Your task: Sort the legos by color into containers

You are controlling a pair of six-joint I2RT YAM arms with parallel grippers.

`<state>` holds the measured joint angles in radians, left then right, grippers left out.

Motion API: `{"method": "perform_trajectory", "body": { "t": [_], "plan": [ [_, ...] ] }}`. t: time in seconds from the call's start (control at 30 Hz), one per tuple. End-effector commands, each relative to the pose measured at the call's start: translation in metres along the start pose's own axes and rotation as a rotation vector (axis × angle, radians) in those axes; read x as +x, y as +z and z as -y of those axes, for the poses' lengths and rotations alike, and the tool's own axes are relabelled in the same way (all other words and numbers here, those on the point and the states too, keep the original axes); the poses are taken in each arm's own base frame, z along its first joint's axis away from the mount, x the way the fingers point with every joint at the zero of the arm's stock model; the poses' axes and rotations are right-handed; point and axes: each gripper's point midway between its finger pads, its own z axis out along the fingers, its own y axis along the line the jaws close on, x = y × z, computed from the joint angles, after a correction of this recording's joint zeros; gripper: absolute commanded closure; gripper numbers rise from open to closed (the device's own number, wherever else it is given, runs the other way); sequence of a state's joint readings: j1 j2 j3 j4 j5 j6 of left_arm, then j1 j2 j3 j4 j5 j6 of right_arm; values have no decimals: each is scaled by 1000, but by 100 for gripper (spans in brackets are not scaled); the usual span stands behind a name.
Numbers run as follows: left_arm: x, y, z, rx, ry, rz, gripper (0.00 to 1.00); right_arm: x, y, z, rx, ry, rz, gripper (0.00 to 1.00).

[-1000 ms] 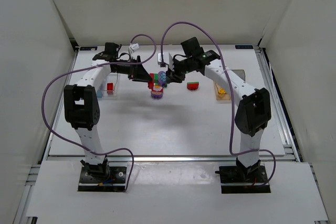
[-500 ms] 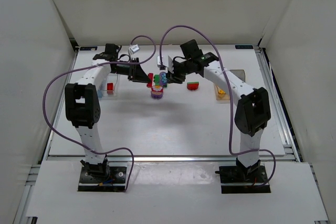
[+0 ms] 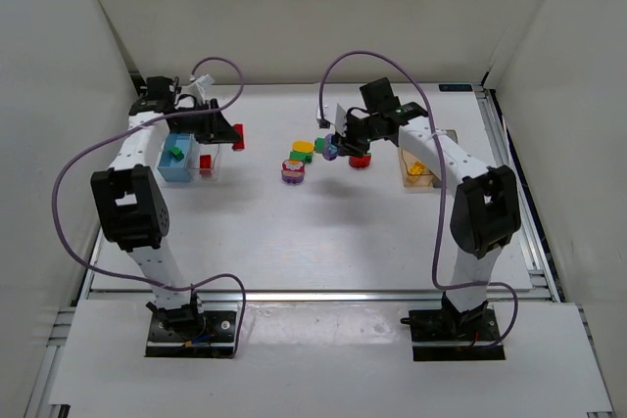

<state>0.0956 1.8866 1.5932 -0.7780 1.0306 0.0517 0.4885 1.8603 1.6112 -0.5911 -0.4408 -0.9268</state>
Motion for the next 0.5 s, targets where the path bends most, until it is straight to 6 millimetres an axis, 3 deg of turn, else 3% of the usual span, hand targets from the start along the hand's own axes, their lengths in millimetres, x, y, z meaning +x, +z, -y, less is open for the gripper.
{"method": "perform_trajectory", "body": {
  "t": [0.0, 0.23, 0.47],
  "plan": [
    [-39, -58, -34, -498, 143, 110, 90, -38, -27, 16, 87, -15, 80, 100],
    [-17, -78, -95, -803, 61, -39, 89, -43, -28, 21, 105, 5, 84, 100],
    [-15, -79, -131, -908, 26, -94, 80, -43, -30, 21, 107, 19, 76, 100]
  ]
}}
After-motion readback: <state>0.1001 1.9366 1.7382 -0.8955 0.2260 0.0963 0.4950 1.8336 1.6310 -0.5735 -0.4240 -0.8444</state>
